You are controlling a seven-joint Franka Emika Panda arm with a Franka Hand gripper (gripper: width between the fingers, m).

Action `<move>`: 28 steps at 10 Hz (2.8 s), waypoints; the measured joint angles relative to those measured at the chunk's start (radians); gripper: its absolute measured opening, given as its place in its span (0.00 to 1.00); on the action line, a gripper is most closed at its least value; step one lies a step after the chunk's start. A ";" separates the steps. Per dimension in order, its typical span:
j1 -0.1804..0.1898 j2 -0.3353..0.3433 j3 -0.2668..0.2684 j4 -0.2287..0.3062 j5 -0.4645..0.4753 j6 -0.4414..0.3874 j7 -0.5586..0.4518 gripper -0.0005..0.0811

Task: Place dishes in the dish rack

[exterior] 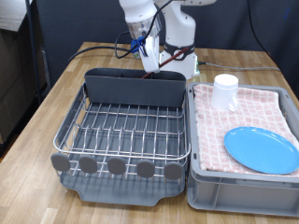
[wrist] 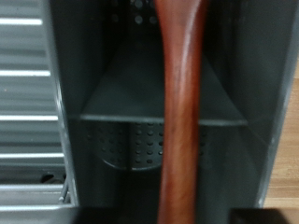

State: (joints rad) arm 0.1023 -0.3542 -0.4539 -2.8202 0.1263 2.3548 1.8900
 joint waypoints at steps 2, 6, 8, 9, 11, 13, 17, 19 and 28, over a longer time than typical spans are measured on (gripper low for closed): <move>0.000 0.014 0.002 0.000 -0.009 0.015 0.002 0.50; -0.031 0.022 0.090 0.002 -0.184 0.054 0.153 0.88; -0.035 0.021 0.145 0.011 -0.242 0.055 0.240 0.97; -0.034 0.016 0.167 0.015 -0.246 0.055 0.263 0.98; -0.027 -0.006 0.190 0.026 -0.236 0.033 0.279 0.99; -0.027 -0.048 0.212 0.039 -0.230 -0.021 0.305 0.99; 0.071 -0.095 0.239 0.105 -0.215 -0.151 0.131 0.99; 0.092 -0.071 0.230 0.131 -0.206 -0.174 0.071 0.99; 0.191 0.135 0.334 0.361 -0.226 -0.087 0.017 0.99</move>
State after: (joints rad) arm 0.2929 -0.2193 -0.1203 -2.4593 -0.0995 2.2676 1.9070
